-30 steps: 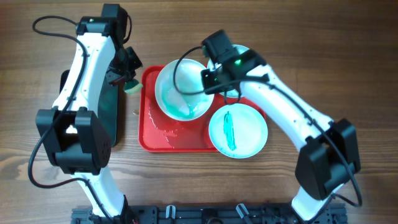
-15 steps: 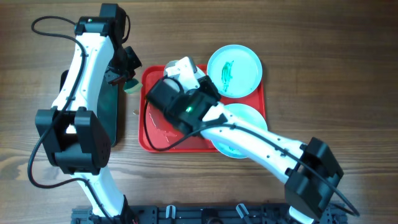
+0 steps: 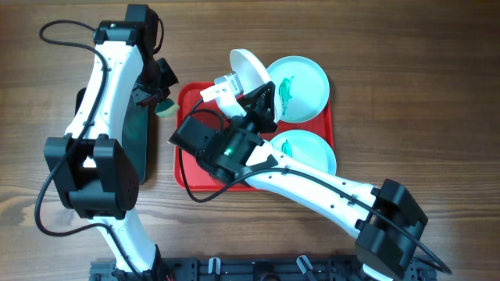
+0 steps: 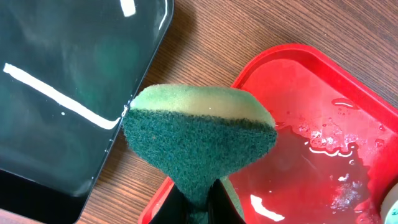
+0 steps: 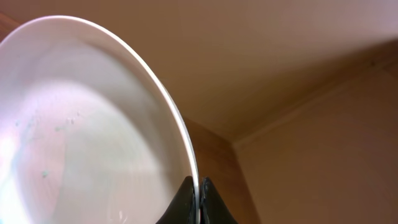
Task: Clean dirty plates on tray and stack at the side
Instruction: 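Lift the large plate with the right gripper and carry it right, then lower the large plate onto the table right of the tray and release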
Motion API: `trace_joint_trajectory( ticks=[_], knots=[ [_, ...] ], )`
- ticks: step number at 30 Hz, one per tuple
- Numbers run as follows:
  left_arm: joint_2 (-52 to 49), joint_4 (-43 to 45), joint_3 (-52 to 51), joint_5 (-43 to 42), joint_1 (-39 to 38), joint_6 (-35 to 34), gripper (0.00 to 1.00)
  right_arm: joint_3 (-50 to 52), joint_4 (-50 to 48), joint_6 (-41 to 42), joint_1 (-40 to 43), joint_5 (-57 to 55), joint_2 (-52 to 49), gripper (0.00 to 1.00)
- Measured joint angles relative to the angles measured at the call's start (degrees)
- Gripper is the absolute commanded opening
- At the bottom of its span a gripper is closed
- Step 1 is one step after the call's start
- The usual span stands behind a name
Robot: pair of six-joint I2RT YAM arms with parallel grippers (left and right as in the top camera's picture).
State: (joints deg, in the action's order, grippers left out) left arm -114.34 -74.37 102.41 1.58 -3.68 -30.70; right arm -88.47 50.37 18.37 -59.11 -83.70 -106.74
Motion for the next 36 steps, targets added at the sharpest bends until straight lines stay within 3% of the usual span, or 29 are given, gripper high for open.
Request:
trace_joint_trajectory(
  ticks=[8, 16, 24, 28, 36],
  knots=[
    [0.0, 0.1, 0.0, 0.0, 0.0, 0.0, 0.04, 0.0, -0.1, 0.0, 0.0, 4.5, 0.0, 0.04],
    [0.0, 0.2, 0.0, 0.0, 0.0, 0.0, 0.04, 0.0, 0.0, -0.2, 8.4, 46.7, 0.0, 0.04],
    [0.0, 0.2, 0.0, 0.0, -0.2, 0.0, 0.04, 0.0, 0.1, -3.5, 27.6, 79.4, 3.0, 0.04],
    [0.0, 0.6, 0.0, 0.0, -1.8, 0.0, 0.04, 0.0, 2.3, -5.0, 42.4, 92.8, 8.1, 0.04],
    [0.0, 2.6, 0.0, 0.0, -4.3, 0.0, 0.04, 0.0, 11.1, -6.6, 67.3, 98.2, 8.8, 0.04]
  ],
)
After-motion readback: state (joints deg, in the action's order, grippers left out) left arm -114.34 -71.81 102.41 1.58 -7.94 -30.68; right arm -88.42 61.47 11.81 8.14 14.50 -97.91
